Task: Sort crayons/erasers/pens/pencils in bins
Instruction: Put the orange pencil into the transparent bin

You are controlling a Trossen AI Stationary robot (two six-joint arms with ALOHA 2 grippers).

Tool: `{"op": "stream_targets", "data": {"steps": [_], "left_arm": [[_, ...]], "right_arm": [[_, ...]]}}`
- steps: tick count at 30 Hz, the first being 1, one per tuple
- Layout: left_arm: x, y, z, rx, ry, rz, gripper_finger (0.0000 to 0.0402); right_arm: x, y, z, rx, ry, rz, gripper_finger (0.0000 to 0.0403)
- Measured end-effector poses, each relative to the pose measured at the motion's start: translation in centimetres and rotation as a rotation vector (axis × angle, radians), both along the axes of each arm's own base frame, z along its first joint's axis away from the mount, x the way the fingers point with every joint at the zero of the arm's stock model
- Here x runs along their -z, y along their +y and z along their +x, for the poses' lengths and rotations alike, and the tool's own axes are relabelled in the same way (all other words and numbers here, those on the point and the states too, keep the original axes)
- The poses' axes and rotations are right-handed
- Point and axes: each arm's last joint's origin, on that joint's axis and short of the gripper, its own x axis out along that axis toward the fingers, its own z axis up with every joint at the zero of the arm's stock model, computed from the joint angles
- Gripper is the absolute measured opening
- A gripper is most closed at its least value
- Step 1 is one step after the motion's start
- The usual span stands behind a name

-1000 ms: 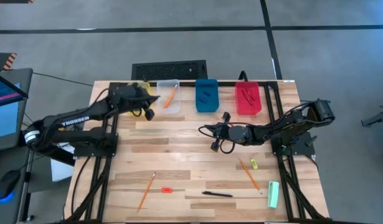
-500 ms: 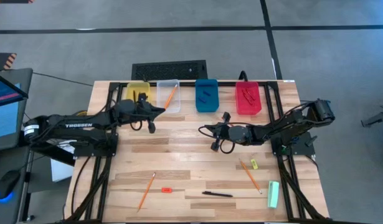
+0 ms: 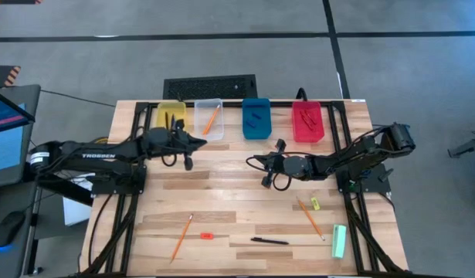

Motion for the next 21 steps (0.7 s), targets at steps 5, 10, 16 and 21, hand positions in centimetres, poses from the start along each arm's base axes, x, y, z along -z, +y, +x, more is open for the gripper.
{"op": "stream_targets", "data": {"steps": [5,10,16,21], "left_arm": [[1.0,0.0,1.0,0.036,0.021,-0.011,0.0006],[1.9,-0.3,2.9,0.165,-0.028,0.023,0.0002],[3.3,-0.4,4.9,0.261,-0.118,0.041,0.0002],[4.8,-0.2,5.9,0.293,-0.151,0.035,0.0002]], "right_arm": [[0.0,0.0,0.0,0.0,0.004,-0.001,0.0003],[0.5,0.0,-0.2,-0.002,0.058,-0.012,0.0004],[0.2,0.1,0.0,-0.004,0.078,-0.016,0.0002],[-0.6,0.9,0.7,-0.024,0.16,-0.022,0.0003]]}}
